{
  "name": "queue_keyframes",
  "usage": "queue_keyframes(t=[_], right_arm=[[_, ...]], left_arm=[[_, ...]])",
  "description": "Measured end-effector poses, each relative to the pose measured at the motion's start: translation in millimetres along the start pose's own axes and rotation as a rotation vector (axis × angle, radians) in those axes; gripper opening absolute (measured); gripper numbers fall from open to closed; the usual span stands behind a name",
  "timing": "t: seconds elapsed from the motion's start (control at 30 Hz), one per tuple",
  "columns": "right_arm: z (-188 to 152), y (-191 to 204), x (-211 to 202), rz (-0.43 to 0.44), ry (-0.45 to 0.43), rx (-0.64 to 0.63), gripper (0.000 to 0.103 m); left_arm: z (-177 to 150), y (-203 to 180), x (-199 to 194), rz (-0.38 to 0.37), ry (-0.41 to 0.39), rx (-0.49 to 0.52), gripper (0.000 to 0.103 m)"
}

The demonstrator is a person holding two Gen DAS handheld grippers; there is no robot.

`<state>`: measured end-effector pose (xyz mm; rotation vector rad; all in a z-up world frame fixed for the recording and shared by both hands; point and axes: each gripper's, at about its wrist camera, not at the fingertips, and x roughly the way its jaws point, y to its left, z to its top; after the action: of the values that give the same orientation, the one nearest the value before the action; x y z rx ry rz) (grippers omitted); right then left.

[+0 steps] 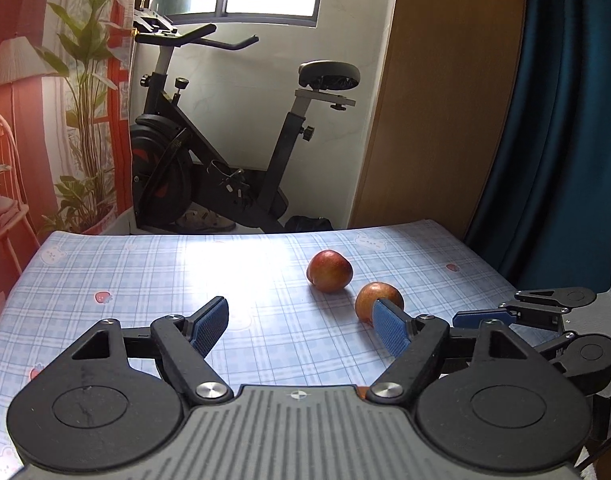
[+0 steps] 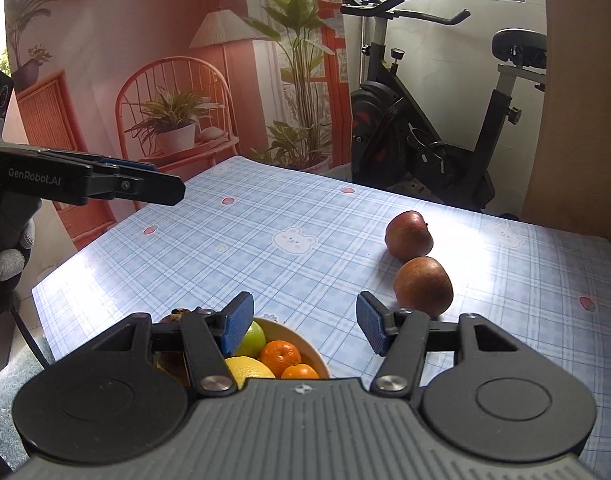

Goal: Organize fruits
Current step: 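Move the right tool to a red apple and close on it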

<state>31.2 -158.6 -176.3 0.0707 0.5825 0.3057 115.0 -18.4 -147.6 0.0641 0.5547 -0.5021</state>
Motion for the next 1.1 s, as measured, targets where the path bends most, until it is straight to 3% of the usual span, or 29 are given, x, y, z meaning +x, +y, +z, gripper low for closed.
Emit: queue_keyframes(t=[0.43,0.8,1.1], right_arm=[[-6,-47,7,-0.068,-0.011,0.091,0.060],[-5,-96,40,-0.112,-0.016,0.205,0.061],[2,-112,78,-0.074,0.007,0.284,0.065]], left_arm=[[13,-3,28,-0.007,0.008,-0.016,0.081],[19,3,53,0.007,0.032,-0.023,0.081],[18,7,69,0.063,0.052,-0.011,0.081]])
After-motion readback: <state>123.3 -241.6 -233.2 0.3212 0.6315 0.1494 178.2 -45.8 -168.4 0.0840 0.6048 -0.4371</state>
